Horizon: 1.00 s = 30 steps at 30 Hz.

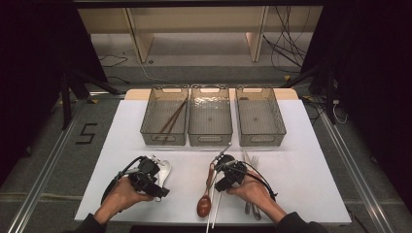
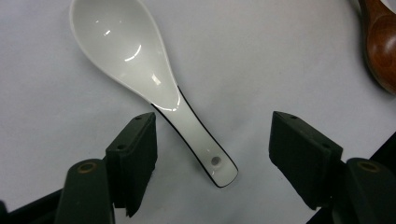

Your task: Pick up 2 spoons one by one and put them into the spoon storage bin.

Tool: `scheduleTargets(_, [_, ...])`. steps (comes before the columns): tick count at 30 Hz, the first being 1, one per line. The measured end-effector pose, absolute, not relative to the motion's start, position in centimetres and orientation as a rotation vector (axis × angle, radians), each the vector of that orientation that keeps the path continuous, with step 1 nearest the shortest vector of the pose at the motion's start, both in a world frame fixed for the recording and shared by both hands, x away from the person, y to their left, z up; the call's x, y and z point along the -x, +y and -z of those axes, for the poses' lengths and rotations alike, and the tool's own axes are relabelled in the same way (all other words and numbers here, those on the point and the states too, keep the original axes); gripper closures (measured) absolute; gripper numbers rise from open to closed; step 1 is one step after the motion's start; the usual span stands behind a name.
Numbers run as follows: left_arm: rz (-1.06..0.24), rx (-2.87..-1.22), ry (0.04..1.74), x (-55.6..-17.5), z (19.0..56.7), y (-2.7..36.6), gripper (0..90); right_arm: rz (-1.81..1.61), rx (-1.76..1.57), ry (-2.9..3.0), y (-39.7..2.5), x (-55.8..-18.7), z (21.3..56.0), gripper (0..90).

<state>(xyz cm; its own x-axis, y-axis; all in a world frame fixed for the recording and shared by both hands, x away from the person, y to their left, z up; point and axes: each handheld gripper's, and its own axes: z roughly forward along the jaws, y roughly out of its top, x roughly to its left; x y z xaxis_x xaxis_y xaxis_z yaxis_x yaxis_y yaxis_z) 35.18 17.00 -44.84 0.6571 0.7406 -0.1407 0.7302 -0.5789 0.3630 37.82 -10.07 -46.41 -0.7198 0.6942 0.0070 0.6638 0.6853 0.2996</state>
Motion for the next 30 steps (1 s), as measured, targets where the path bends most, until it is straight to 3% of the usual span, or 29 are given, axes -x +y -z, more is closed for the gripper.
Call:
scheduleTargets(19, [-0.033, -2.485, 1.162, -35.09, 44.83, 17.15, 31.1, -0.383, -1.066, 2.818, -9.88, -37.64, 46.20, 45.5])
scheduleTargets(30, [-0.036, -2.482, 1.162, -35.04, 44.80, 17.29, 31.1, -0.349, -1.052, 2.843, -10.06, -37.72, 46.00, 56.4])
